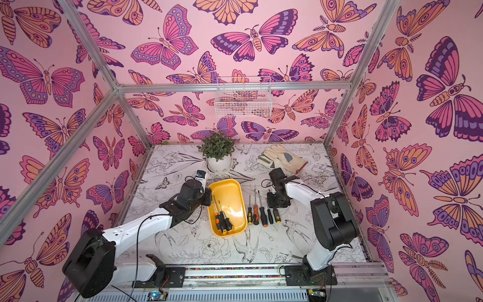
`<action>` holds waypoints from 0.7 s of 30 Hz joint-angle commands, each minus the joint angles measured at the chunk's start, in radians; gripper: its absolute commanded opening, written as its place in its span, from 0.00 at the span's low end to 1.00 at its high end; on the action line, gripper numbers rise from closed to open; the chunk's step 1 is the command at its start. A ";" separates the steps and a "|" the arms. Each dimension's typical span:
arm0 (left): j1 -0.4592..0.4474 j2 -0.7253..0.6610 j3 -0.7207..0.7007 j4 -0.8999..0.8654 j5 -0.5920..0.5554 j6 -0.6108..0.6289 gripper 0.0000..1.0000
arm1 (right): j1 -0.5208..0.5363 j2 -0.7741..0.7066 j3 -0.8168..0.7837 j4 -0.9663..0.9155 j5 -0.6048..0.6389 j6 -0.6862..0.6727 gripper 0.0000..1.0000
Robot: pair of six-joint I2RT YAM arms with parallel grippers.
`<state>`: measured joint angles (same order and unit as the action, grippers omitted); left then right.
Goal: Take out the screwdriver from the storage box
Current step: Place the screwdriver at the center of the board.
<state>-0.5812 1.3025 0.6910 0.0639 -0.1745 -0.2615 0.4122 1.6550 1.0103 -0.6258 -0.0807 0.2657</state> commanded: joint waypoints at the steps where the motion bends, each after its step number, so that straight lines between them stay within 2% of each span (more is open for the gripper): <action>1: -0.004 -0.011 -0.026 -0.029 -0.002 0.052 0.00 | -0.002 -0.072 0.003 -0.021 -0.012 0.026 0.45; 5: -0.004 -0.010 -0.025 -0.028 -0.005 0.053 0.00 | 0.006 -0.183 -0.032 -0.012 -0.054 0.058 0.53; 11: -0.004 -0.002 -0.021 -0.027 -0.001 0.053 0.00 | 0.064 -0.327 -0.058 -0.033 -0.035 0.102 0.60; 21: -0.004 -0.012 -0.024 -0.031 -0.005 0.055 0.00 | 0.328 -0.408 0.029 -0.117 0.124 0.191 0.64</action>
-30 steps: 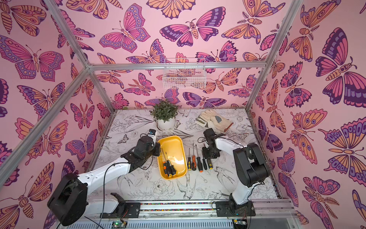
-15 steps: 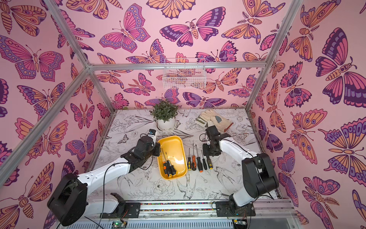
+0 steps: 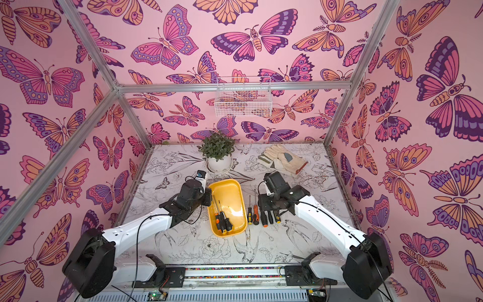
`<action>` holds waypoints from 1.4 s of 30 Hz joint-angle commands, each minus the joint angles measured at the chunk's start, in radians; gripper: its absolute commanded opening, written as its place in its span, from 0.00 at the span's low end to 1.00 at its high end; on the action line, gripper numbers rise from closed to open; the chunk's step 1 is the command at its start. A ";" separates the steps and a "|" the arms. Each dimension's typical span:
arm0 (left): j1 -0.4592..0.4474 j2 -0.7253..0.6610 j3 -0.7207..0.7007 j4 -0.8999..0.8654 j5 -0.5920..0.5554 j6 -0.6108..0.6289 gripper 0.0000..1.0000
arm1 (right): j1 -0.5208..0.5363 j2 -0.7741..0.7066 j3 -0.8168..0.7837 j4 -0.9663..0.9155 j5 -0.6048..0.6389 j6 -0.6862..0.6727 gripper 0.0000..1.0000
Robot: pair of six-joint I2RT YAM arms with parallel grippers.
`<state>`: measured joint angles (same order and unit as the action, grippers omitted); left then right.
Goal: Take out the screwdriver from the storage box
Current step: Place the screwdriver at the center of the board, then pick up the screwdriver from the storage box.
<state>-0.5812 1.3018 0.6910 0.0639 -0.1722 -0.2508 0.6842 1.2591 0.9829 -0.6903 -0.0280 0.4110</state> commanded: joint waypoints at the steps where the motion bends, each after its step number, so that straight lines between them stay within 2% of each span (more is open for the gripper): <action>1: -0.004 -0.013 -0.023 -0.031 -0.007 0.045 0.00 | 0.078 -0.009 0.070 -0.056 0.080 0.054 0.64; 9: -0.005 -0.012 -0.016 -0.033 -0.005 0.037 0.00 | 0.257 0.097 0.172 -0.010 0.110 0.107 0.64; 15: -0.004 -0.009 -0.018 -0.034 -0.006 0.032 0.00 | 0.332 0.236 0.224 0.058 0.080 0.121 0.63; 20: -0.005 -0.009 -0.019 -0.032 -0.006 0.032 0.00 | 0.354 0.361 0.237 0.115 0.040 0.128 0.61; 28: -0.004 -0.006 -0.022 -0.031 -0.006 0.026 0.00 | 0.358 0.484 0.254 0.151 0.008 0.121 0.60; 42: -0.005 -0.018 -0.024 -0.032 -0.009 0.027 0.00 | 0.360 0.563 0.272 0.136 -0.006 0.109 0.57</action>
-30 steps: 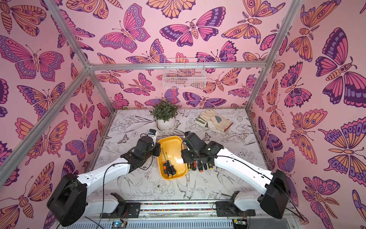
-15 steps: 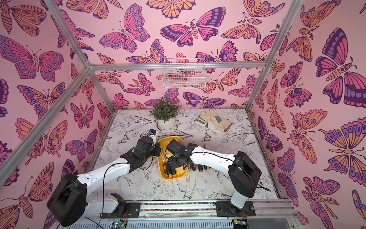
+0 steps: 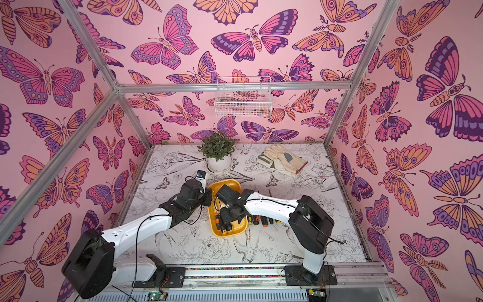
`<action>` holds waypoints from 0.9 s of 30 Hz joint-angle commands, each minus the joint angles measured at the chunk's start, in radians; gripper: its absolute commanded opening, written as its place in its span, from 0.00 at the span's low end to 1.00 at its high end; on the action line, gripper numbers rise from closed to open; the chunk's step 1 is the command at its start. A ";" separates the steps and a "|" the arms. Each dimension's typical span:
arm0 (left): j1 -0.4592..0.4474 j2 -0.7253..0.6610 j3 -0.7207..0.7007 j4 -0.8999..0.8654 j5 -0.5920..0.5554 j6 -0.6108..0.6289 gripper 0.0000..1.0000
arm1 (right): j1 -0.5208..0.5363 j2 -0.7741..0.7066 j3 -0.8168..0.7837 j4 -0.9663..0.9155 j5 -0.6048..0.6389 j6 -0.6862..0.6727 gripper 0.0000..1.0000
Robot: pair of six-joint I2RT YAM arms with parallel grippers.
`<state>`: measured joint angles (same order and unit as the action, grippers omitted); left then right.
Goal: Take out the screwdriver from the storage box
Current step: Pick up the screwdriver from the storage box.
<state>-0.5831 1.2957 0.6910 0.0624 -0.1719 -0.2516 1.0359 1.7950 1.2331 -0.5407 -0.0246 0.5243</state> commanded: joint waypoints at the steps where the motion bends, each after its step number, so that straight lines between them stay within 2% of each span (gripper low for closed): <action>1: -0.002 -0.011 -0.024 -0.031 -0.010 0.029 0.00 | 0.007 0.032 0.021 -0.018 -0.008 -0.006 0.57; 13: -0.002 -0.007 -0.025 -0.030 -0.012 0.026 0.00 | 0.009 0.105 0.043 -0.054 -0.016 -0.030 0.56; 27: -0.003 -0.013 -0.030 -0.030 -0.025 0.025 0.00 | 0.009 0.150 0.092 -0.166 0.043 -0.079 0.51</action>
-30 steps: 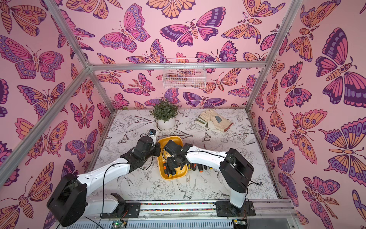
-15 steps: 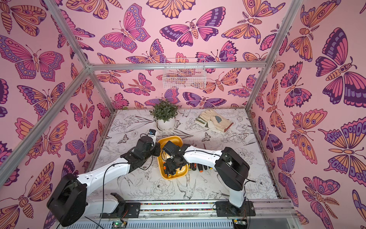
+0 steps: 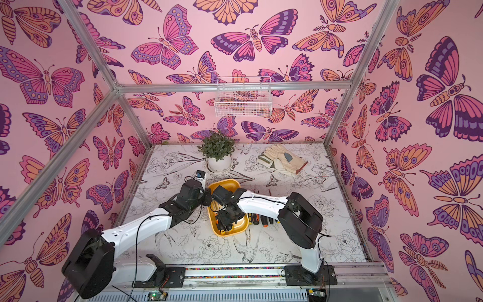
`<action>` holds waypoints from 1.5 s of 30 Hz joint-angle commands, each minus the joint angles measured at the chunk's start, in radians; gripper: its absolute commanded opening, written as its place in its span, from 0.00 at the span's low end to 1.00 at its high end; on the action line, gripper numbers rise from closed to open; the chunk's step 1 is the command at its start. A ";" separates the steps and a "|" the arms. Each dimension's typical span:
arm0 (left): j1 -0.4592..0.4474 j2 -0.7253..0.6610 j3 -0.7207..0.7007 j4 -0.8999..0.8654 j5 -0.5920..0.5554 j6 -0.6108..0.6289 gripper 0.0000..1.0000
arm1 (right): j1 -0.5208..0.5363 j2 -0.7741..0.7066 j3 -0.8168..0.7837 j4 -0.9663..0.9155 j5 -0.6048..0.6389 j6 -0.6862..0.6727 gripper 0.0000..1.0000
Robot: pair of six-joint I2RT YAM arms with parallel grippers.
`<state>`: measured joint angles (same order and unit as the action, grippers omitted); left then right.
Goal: Take out the screwdriver from the storage box
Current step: Pick up the screwdriver from the storage box.
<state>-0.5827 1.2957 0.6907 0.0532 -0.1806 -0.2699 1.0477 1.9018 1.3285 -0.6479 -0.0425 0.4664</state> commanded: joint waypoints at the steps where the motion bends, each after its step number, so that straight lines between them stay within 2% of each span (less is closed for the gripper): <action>1: -0.003 -0.013 -0.030 -0.020 -0.017 0.044 0.00 | -0.004 0.044 -0.006 -0.060 0.061 -0.021 0.50; 4: -0.003 -0.013 -0.030 -0.021 -0.017 0.043 0.00 | -0.006 0.051 -0.005 -0.066 0.064 -0.026 0.43; 12: -0.003 -0.013 -0.028 -0.021 -0.025 0.043 0.00 | -0.021 0.061 0.000 -0.059 0.059 -0.031 0.31; 17: -0.003 -0.012 -0.029 -0.021 -0.029 0.044 0.00 | -0.025 0.041 -0.011 -0.042 0.068 -0.030 0.20; 27: -0.002 -0.010 -0.026 -0.020 -0.026 0.042 0.00 | -0.025 -0.125 -0.125 0.096 0.070 -0.028 0.01; 39: -0.003 -0.006 -0.026 -0.021 -0.011 0.042 0.00 | -0.033 -0.264 -0.235 0.240 0.022 -0.004 0.00; 45: -0.002 -0.007 -0.027 -0.021 -0.008 0.041 0.00 | -0.040 -0.296 -0.245 0.245 0.014 0.005 0.00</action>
<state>-0.5827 1.2957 0.6907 0.0555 -0.1829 -0.2695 1.0149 1.6440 1.0904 -0.4240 -0.0196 0.4534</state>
